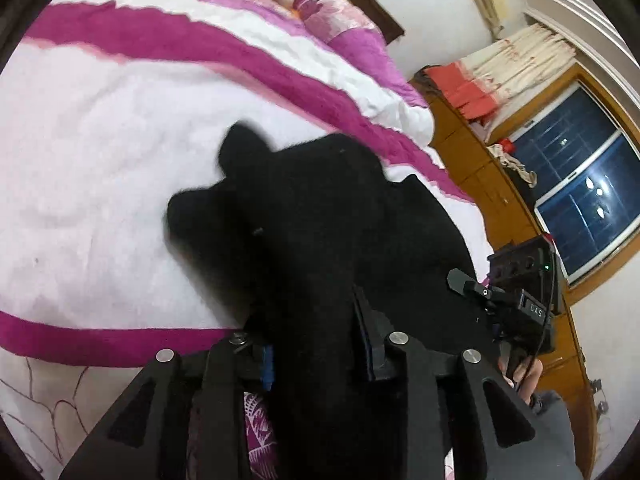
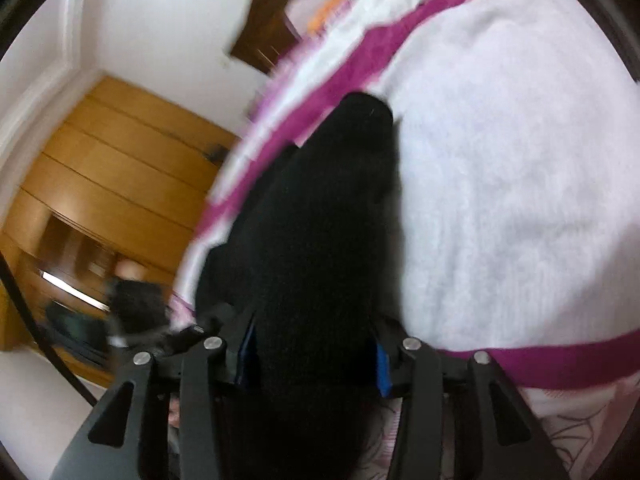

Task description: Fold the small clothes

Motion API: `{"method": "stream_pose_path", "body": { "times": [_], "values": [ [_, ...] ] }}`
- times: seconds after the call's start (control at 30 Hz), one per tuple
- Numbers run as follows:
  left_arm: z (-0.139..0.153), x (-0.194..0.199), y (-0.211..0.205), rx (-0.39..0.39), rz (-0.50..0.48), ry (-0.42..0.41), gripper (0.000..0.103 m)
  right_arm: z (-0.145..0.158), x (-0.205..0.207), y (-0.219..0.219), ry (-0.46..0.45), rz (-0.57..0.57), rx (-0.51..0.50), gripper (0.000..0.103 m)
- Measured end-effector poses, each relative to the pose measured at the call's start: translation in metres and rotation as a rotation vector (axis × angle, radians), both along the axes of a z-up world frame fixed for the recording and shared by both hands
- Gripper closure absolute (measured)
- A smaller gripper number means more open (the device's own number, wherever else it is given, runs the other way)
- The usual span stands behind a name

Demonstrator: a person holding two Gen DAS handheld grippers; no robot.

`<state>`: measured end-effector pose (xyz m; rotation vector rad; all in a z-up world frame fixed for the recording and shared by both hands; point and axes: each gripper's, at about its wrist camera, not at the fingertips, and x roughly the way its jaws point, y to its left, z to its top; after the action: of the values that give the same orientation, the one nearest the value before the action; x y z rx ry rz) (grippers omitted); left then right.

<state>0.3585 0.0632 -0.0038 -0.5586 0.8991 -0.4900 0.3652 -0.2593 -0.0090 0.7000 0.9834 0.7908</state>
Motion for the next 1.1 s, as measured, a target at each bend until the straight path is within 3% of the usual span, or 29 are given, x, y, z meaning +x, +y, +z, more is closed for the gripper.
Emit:
{"method": "stream_pose_path", "body": {
  "times": [0.07, 0.17, 0.27, 0.43, 0.57, 0.67, 0.83, 0.9, 1.07, 1.1],
  "values": [
    [0.002, -0.001, 0.0, 0.02, 0.013, -0.006, 0.079, 0.007, -0.001, 0.003, 0.012, 0.014, -0.044, 0.049],
    [0.0, -0.008, 0.004, 0.044, 0.058, 0.006, 0.068, 0.015, -0.014, 0.005, -0.047, 0.002, -0.067, 0.039],
    [-0.006, -0.015, 0.01, -0.019, 0.081, 0.038, 0.056, 0.02, -0.022, 0.006, -0.069, -0.005, -0.103, 0.036],
    [-0.003, -0.02, 0.001, 0.041, 0.083, 0.027, 0.056, 0.026, -0.006, 0.015, -0.1, -0.03, -0.153, 0.032],
    [0.012, -0.032, -0.004, 0.141, 0.089, -0.055, 0.044, 0.039, -0.019, 0.032, -0.135, -0.086, -0.276, 0.032],
    [0.025, -0.044, -0.012, 0.212, 0.083, -0.111, 0.043, 0.061, -0.037, 0.036, -0.211, -0.168, -0.356, 0.032],
    [0.054, -0.075, -0.023, 0.298, 0.128, -0.226, 0.037, 0.105, -0.076, 0.053, -0.442, -0.212, -0.447, 0.03],
    [0.064, -0.087, -0.027, 0.33, 0.155, -0.278, 0.034, 0.116, -0.091, 0.052, -0.513, -0.222, -0.457, 0.025],
    [0.075, -0.11, -0.042, 0.441, 0.184, -0.399, 0.029, 0.123, -0.122, 0.051, -0.569, -0.215, -0.406, 0.024],
    [0.074, -0.113, -0.043, 0.455, 0.188, -0.417, 0.028, 0.121, -0.132, 0.051, -0.595, -0.223, -0.419, 0.02]
  ]
}}
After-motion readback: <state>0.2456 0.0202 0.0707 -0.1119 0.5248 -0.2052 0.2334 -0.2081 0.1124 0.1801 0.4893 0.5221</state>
